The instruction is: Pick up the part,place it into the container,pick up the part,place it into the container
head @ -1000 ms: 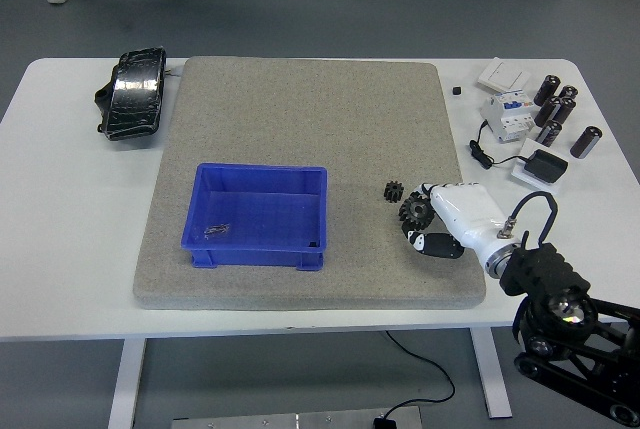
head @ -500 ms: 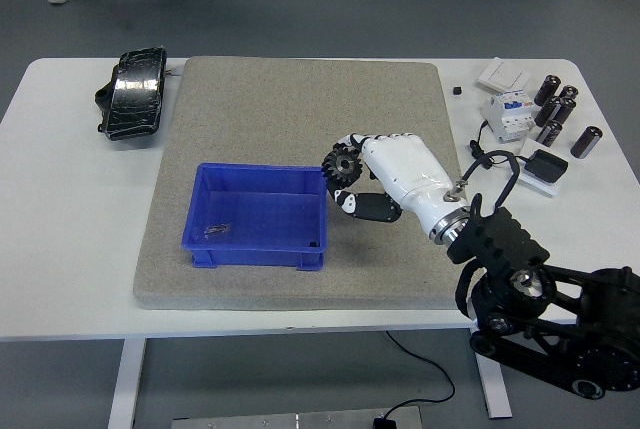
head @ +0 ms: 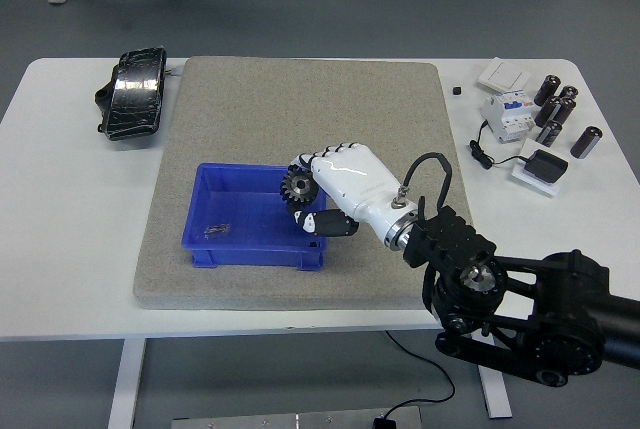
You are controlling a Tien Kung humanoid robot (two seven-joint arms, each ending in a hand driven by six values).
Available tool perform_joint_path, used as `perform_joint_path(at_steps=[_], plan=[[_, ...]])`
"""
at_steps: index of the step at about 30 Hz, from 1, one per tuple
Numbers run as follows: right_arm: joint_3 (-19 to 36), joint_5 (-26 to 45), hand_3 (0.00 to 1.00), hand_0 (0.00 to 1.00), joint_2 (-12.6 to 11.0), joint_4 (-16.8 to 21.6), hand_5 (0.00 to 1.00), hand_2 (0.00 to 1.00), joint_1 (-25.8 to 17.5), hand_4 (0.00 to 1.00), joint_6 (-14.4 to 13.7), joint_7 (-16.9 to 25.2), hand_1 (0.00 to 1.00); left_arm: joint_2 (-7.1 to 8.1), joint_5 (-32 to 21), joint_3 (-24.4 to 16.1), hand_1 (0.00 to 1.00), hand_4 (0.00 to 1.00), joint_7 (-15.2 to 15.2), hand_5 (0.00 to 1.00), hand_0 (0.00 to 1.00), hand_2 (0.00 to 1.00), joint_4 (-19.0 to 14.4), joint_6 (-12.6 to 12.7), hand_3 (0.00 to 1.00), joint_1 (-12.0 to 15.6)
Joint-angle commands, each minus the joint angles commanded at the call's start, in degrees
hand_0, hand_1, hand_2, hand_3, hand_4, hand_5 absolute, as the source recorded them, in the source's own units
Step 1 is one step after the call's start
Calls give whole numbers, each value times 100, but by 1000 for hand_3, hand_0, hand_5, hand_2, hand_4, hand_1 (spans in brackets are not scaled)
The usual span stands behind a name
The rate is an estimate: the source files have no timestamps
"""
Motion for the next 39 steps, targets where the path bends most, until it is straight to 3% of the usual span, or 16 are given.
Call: perform_joint_path(at_steps=[1,18,19,24,25,30,31,39], plan=[[-35,23,705,808,17,-10,358,800,14,621,5,0,819,1,3,-2,669,483,0,458,677,599,1,1,561,-1],[-202,294,710,805,195,-119,374,800,187,645,-75,109,821,12,48,-20,669,478,16,454,677,599,3,-15,560,-24],[-199,303,735,799,197,-119,389,806,188,713,-73,133,823,11,51,-21,669,473,16,453,677,598,3,-15,559,-25],[-183,320,735,799,215,-133,389,806,198,713,-24,229,823,8,55,-24,669,473,5,453,677,598,10,-18,559,-35],[-183,316,834,801,217,-138,495,858,200,898,-17,241,844,8,55,-25,669,471,5,454,677,596,10,-18,558,-34],[-173,299,834,801,229,-157,495,858,201,898,-42,257,844,11,82,-48,669,471,23,454,677,596,1,-6,558,-29],[-168,294,878,811,231,-162,541,881,199,960,-47,253,857,12,86,-54,669,467,24,453,676,596,0,-2,558,-28],[203,441,869,807,132,-200,536,877,69,951,-228,306,846,2,101,-59,669,461,26,450,676,596,-1,1,557,-25]])
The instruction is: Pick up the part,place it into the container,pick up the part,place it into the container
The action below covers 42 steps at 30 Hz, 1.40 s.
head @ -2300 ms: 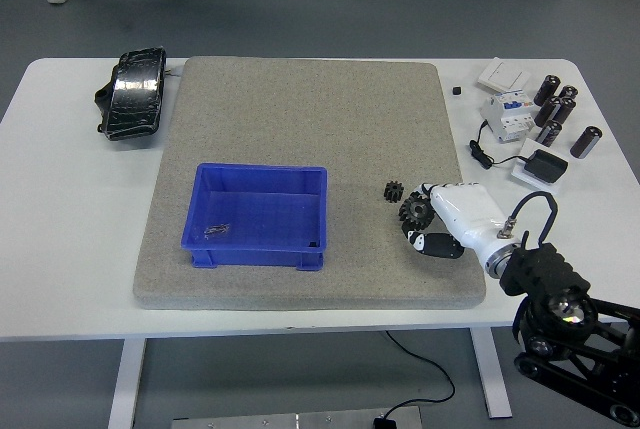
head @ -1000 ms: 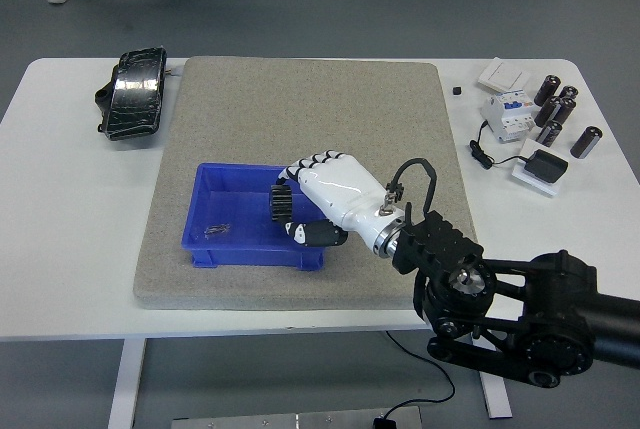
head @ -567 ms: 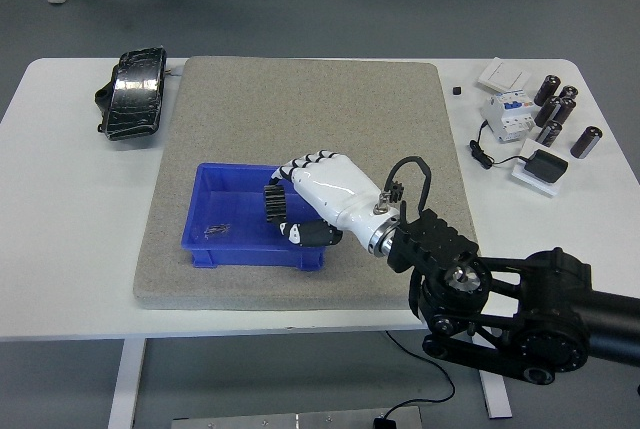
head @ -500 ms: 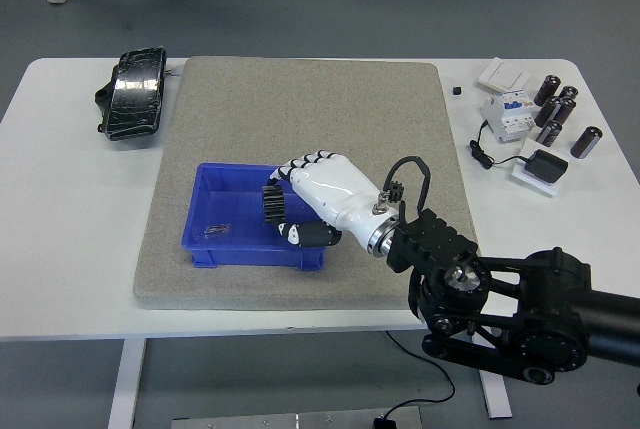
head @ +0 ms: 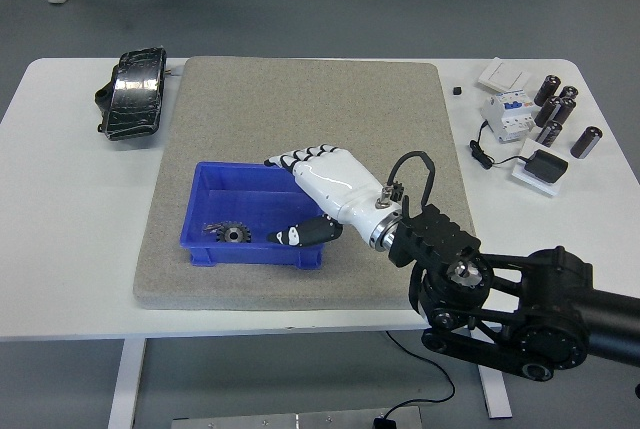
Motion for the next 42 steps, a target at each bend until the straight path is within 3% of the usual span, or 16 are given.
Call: perform_joint_path(at_steps=[9,10,18,27,33,34,39,40,42], plan=[[354,562,842,757,-398,-816,523,845,137,930,-250,153,810,-1,9,3,669,457,-8,449,676,595,4,-4,557,-14],[290,632,814,684,-435,-938,487,811,180,881,-250,171,744,-2,13,0,669,448,-4,448,677,595,3,-3,557,-14],[-434,1007,812,657,-488,-1766,486,804,443,870,-122,297,729,3,27,-15,669,447,-11,448,677,594,12,-12,557,-36],[-776,1064,806,639,-494,-1976,477,798,427,862,-2,322,720,3,17,-16,669,446,-18,447,677,595,12,-5,556,-28],[-892,1093,791,617,-494,-2087,470,781,363,849,-135,367,700,7,-1,-12,668,445,-24,445,677,595,8,11,556,-27],[-912,1096,679,459,-495,-2112,302,660,354,616,-150,373,581,6,-8,-7,668,445,-27,447,677,595,7,12,556,-28],[-944,1090,679,459,-519,-2170,302,660,324,616,-240,406,581,1,-37,11,668,445,-40,447,677,595,6,21,556,-26],[-943,1091,669,357,-525,-2165,228,594,324,510,-259,414,489,1,-42,16,668,445,-42,449,676,595,5,21,556,-25],[-941,1090,669,357,-531,-2154,228,594,325,510,-297,427,489,1,-46,19,668,445,-45,449,676,595,5,22,556,-25]])
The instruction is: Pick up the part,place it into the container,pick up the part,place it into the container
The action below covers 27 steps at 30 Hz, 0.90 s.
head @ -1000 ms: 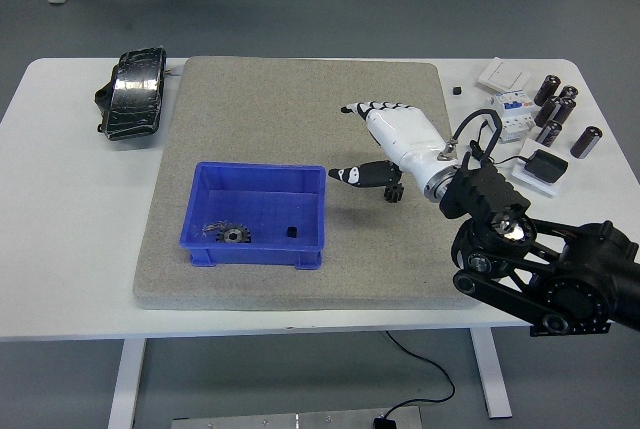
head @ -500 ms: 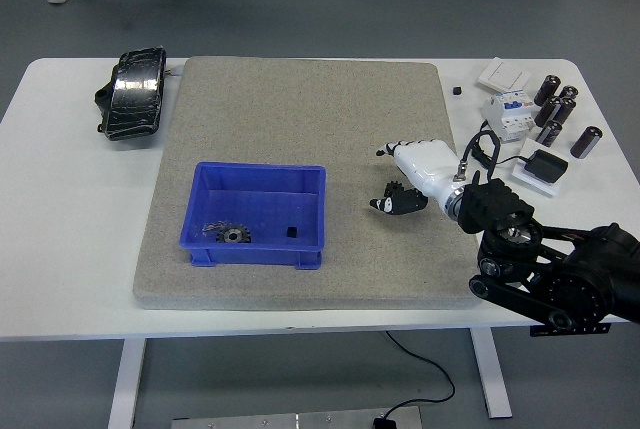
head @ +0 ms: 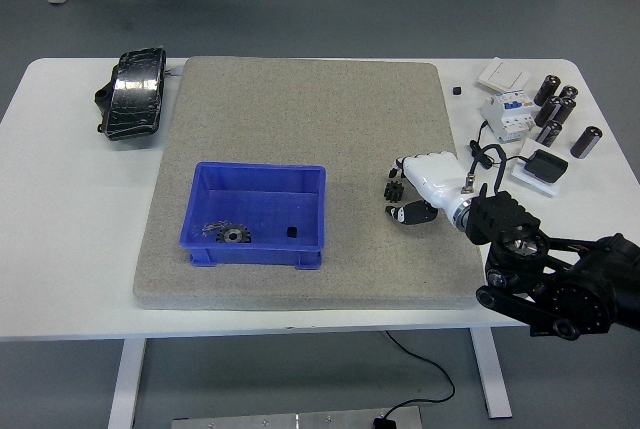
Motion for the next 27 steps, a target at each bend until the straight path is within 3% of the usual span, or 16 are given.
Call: perform_joint_path(at_steps=[10,27], plan=[[-128,28,666,332,52,-13,141,526,-23,511,-64,44,460,2,-85,46,669,445,-47,450,677,595,6,3,552,1],[-209,-6,663,339,48,-10,117,493,-28,547,-75,101,457,5,-149,60,668,442,-132,456,676,596,12,56,553,-1]])
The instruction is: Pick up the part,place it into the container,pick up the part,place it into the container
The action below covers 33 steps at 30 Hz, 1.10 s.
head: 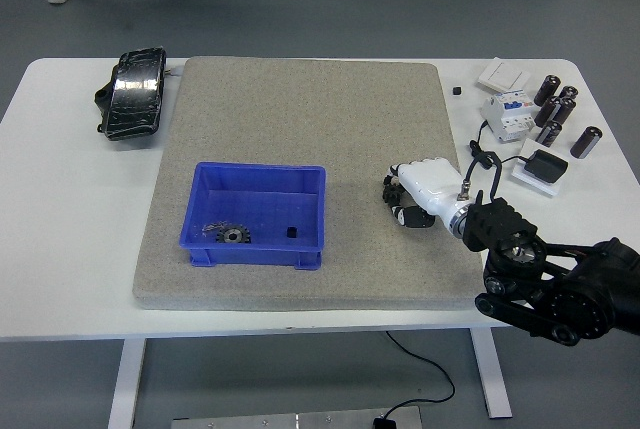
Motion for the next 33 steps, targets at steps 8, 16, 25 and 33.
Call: perform_joint_path(at_steps=[8,16,25,33], plan=[[10,25,431,383,-26,34,27,318,-40,266,-124,41,428,1,-53,23,669,443,-62,460,676,597,6,31,557,-3],[74,2,418,383,-56,66,2,314,-45,237,-237,74,430,3,-66,25,669,442,-88,466,677,599,6,57,558,-3],[766,-246,417,381,-273,701,2,309,-275,239,-286,-37,434,-13,-82,35,670,440,-91,476,677,601,12,55,560,13],[1529,-676,415,398,-442,1840,2,312,-617,244,-208,-248,440,-24,-48,11,670,444,-57,486,677,602,1,65,560,39]])
